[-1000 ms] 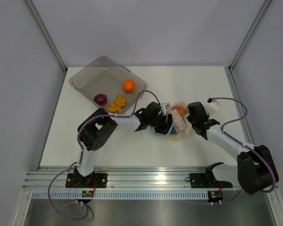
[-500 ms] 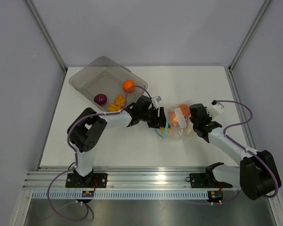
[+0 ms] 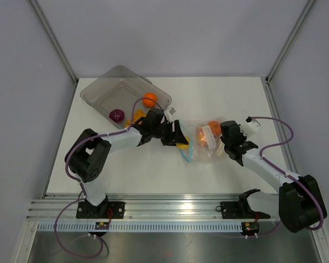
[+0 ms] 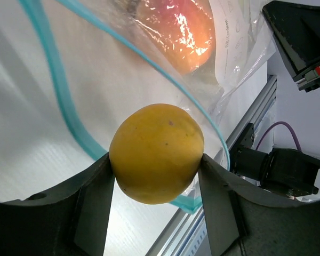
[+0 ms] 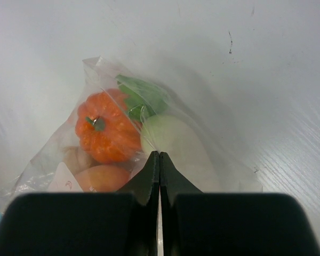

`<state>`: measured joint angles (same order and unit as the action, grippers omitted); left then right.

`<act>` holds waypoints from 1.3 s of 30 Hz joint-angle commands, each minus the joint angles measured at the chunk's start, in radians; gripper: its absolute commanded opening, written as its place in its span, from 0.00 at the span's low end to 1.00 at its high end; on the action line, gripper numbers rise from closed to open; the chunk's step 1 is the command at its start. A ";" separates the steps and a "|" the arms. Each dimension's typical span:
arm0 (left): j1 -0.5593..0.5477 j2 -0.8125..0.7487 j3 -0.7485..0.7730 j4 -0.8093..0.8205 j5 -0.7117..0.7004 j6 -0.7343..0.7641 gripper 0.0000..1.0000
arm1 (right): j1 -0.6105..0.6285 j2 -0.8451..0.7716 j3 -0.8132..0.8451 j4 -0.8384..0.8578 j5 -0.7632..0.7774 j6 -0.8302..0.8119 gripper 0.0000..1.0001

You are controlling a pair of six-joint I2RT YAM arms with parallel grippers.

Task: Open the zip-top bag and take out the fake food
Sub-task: Pick up the fake fruit from the zipper food storage bag, then place the fake fruit in the bin.

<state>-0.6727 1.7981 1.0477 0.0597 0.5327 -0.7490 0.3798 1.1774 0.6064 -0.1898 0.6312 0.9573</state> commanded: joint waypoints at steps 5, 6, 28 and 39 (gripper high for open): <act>0.070 -0.146 -0.060 0.017 0.016 0.011 0.61 | 0.005 -0.001 0.007 0.023 0.028 -0.006 0.00; 0.074 -0.163 -0.066 0.019 0.004 0.010 0.60 | 0.005 -0.001 0.007 0.024 0.027 -0.008 0.00; 0.418 -0.526 -0.259 0.038 -0.209 -0.015 0.60 | 0.004 0.005 0.009 0.047 -0.010 -0.031 0.00; 0.515 -0.499 -0.295 0.060 -0.336 -0.021 0.63 | 0.005 0.028 0.020 0.058 -0.027 -0.043 0.00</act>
<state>-0.1703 1.2919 0.7475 0.0692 0.2569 -0.7818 0.3798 1.2037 0.6064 -0.1612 0.6060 0.9230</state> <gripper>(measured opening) 0.633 0.009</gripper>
